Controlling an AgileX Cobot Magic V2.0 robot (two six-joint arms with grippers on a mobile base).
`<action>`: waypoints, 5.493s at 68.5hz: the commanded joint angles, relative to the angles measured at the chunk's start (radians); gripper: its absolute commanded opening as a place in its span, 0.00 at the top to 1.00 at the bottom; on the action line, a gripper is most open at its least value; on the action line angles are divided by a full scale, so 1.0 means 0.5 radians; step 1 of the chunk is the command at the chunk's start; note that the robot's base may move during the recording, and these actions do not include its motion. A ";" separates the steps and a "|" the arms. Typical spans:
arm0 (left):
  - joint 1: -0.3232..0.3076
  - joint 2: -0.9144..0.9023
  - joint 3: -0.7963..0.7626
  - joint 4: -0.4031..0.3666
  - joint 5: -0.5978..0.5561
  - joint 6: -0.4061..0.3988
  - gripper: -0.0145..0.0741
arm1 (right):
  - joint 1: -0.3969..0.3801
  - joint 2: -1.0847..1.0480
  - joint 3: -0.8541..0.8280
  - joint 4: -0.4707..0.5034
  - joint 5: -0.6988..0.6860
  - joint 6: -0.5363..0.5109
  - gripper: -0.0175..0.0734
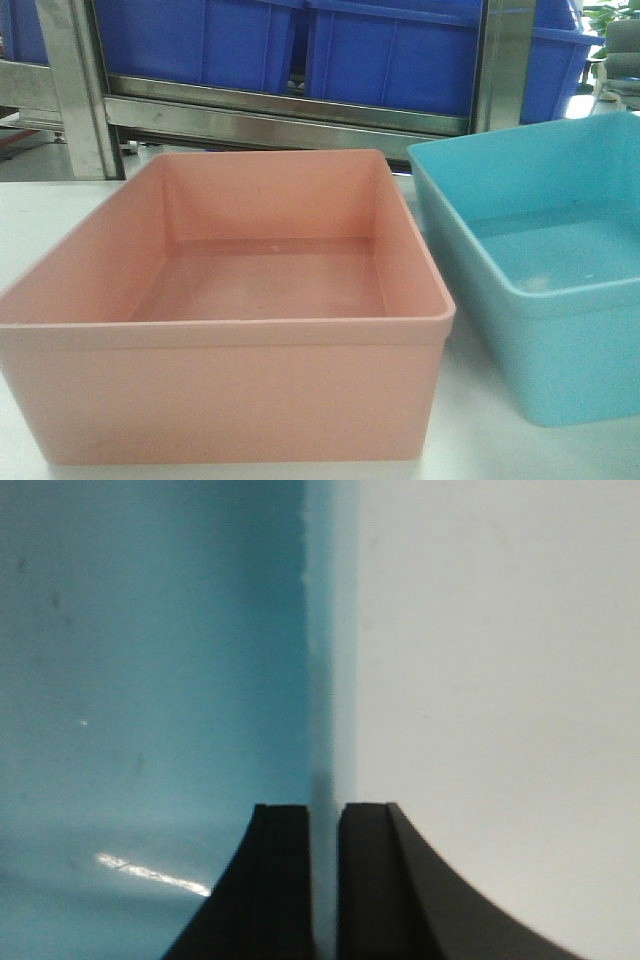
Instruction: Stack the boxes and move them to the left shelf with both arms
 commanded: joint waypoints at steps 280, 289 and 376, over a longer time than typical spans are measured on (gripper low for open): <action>0.002 0.010 -0.050 -0.158 -0.163 0.002 0.44 | 1.394 -0.311 -0.176 -0.074 -0.086 1.320 0.36; 0.002 0.010 -0.050 -0.205 -0.163 0.002 0.44 | 1.394 -0.320 -0.176 -0.083 -0.011 1.322 0.36; -0.534 1.676 -1.363 0.071 0.867 -0.375 0.43 | 1.566 -0.320 -0.176 -0.287 0.065 1.614 0.36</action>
